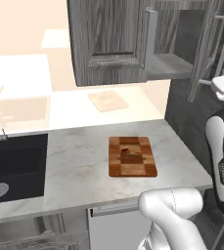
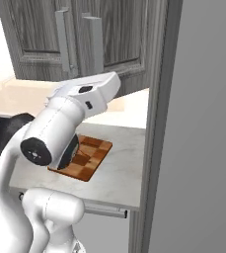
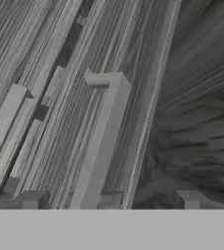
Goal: Open the cabinet, retrieve the rolling pin, and place it next to the meat on the cutting board to prepare for tenderizing.
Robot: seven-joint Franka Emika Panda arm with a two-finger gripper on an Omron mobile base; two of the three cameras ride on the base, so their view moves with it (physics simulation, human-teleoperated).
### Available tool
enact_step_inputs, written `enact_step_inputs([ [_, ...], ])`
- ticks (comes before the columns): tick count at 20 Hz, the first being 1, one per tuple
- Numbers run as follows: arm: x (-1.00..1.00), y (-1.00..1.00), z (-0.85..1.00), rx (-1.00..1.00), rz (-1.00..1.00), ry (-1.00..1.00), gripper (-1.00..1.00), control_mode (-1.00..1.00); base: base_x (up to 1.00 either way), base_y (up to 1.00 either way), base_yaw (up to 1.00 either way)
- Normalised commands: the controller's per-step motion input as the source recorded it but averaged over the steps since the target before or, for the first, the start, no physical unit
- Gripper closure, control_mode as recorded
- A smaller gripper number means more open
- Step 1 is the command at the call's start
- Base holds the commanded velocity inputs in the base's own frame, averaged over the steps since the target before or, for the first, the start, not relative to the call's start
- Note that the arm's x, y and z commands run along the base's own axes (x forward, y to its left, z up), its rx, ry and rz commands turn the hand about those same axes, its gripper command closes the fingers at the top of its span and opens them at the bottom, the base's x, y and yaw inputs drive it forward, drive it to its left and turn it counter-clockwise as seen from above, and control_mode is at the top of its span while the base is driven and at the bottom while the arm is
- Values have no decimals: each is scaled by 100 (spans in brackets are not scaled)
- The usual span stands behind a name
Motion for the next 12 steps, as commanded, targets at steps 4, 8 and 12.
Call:
enact_step_inputs([
  [4,-59,25,27,-4,-4,-10,-100,-100,0,0,0],
  [8,-39,50,23,-8,-6,-6,-100,-100,0,0,0],
  [12,-28,52,15,-9,-7,-1,-100,-100,0,0,0],
])
